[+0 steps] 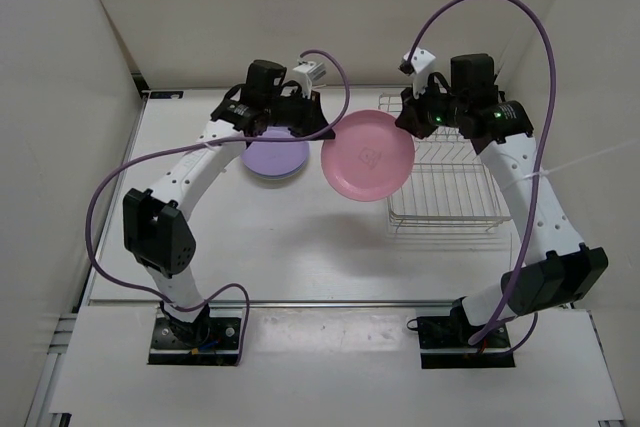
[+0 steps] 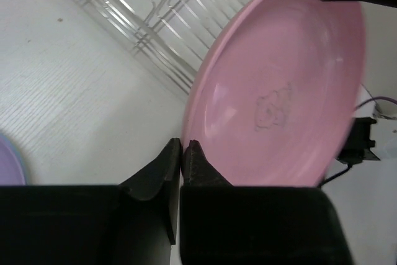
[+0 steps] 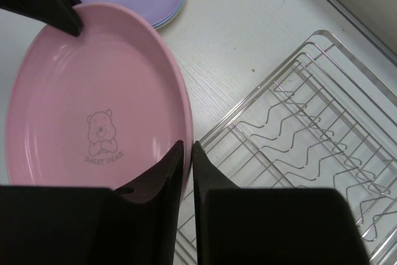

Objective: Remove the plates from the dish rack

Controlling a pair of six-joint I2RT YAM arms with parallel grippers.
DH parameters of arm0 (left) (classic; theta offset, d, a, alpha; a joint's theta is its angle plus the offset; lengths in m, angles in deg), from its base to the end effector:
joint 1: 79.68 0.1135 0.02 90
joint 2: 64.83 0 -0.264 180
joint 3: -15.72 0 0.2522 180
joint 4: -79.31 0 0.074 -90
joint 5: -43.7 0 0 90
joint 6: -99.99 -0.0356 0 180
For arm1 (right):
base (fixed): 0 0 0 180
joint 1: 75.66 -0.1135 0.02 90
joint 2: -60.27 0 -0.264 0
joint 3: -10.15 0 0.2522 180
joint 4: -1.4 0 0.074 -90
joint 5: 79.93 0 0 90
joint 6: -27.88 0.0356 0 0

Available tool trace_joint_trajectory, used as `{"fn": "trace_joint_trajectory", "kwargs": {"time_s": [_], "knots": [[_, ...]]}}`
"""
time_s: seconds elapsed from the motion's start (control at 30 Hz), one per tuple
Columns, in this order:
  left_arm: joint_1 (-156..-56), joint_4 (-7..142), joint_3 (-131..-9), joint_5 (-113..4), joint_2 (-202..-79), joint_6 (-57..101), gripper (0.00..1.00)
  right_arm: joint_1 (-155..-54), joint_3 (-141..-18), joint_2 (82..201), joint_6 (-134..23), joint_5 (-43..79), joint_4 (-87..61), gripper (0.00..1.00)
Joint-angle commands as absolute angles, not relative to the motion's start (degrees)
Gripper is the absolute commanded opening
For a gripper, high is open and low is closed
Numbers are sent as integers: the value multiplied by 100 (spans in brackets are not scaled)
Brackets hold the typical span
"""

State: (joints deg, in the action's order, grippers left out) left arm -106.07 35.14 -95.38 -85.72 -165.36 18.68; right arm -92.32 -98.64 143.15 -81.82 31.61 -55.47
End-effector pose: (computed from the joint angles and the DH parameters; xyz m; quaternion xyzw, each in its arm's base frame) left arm 0.3489 -0.1984 0.3631 0.2851 0.7953 -0.4175 0.3346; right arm 0.2894 0.1002 0.4306 -0.3542 0.7835 0.1497 0.4882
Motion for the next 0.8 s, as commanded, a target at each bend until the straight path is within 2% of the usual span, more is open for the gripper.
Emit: {"fn": "trace_joint_trajectory", "kwargs": {"time_s": [0.0, 0.03, 0.13, 0.23, 0.27, 0.3, 0.43, 0.53, 0.77], "knots": [[-10596, 3742, -9447, -7980, -16423, 2237, 11, -9227, -10144, 14272, -8163, 3486, -5542, 17], [-10596, 3795, -9394, -7900, -16423, 2291, 11, -9227, -10144, 14272, -8163, 3486, -5543, 27], [-10596, 3796, -9332, -7488, -16423, 2422, 11, -9227, -10144, 14272, -8163, 3486, -5543, 43], [-10596, 3848, -9174, -7232, -16301, 2475, 11, -9227, -10091, 14324, -8163, 3424, -5543, 47], [-10596, 3848, -9087, -7005, -16300, 2476, 11, -9227, -10091, 14324, -8093, 3294, -5543, 50], [-10596, 3848, -9016, -6873, -16239, 2476, 11, -9227, -10091, 14377, -8040, 3223, -5543, 59], [-10543, 3796, -8858, -5749, -16116, 2476, 11, -9227, -10091, 14377, -7899, 2566, -5350, 71], [-10342, 3743, -8700, -4895, -16002, 2476, 11, -9227, -10091, 14377, -7847, 2318, -5288, 72], [-9059, 3681, -8585, -5411, -16002, 3056, 11, -9227, -9872, 14211, -7847, 2124, -5235, 72]]}}
